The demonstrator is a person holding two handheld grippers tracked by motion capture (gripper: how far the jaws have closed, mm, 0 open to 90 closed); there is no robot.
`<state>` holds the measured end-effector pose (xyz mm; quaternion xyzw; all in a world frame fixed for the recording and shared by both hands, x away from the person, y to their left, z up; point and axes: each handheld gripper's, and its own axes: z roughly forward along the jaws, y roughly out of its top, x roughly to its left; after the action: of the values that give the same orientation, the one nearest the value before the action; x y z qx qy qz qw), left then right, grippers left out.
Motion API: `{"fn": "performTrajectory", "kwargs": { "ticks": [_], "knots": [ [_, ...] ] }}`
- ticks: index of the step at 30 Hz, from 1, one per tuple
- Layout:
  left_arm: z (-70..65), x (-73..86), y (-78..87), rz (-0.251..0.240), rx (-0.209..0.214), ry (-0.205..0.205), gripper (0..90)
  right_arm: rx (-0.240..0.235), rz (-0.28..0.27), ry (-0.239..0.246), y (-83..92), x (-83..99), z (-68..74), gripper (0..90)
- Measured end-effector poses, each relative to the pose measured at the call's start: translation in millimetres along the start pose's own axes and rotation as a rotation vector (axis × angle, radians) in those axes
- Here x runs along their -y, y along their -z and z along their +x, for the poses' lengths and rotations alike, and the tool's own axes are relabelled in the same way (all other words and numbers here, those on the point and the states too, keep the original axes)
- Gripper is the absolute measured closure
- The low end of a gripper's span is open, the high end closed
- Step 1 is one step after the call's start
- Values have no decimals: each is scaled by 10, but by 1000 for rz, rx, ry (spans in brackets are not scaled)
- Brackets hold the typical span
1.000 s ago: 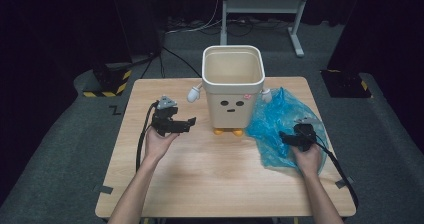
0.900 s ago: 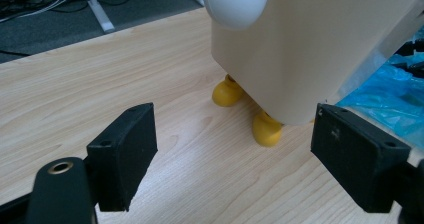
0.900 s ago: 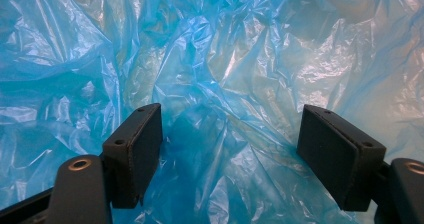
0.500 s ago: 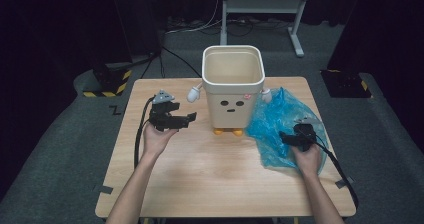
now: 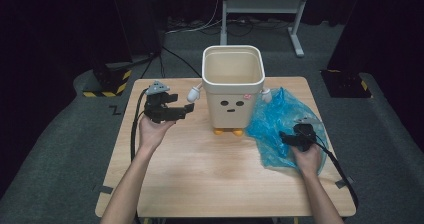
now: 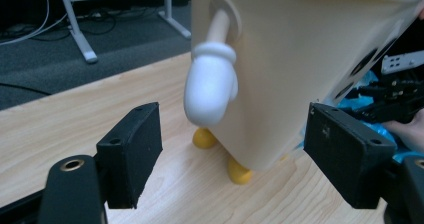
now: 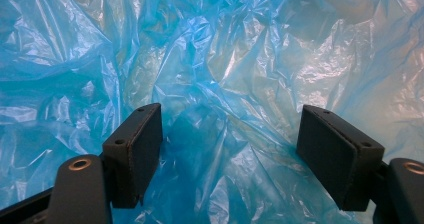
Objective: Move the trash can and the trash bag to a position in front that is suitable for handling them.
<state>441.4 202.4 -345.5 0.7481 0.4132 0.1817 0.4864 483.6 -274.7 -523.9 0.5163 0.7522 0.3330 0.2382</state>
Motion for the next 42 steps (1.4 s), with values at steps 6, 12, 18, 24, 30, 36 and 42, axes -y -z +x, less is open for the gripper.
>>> {"fn": "performTrajectory", "kwargs": {
  "ticks": [6, 12, 18, 24, 30, 36, 42],
  "knots": [
    [8, -99, 51, -6, -2, -9, 248, 0, 0, 0, 0, 0, 0, 263],
    [7, -208, 102, -18, -10, -13, 258, 0, 0, 0, 0, 0, 0, 263],
    [14, -339, 90, -56, 22, 29, 253, 0, 0, -1, 0, 0, 0, 263],
    [-14, -440, 57, -60, 26, 22, 251, 2, 1, 0, 2, 0, 1, 264],
    [11, -640, 29, -67, 27, 36, 251, 2, 1, 1, 2, 0, 2, 265],
    [7, -798, -13, -71, 23, 27, 261, 3, 1, 0, 2, 0, 2, 266],
    [-14, -928, -51, -82, 11, 18, 270, 2, 1, 0, 2, 0, 2, 266]
  ]
}}
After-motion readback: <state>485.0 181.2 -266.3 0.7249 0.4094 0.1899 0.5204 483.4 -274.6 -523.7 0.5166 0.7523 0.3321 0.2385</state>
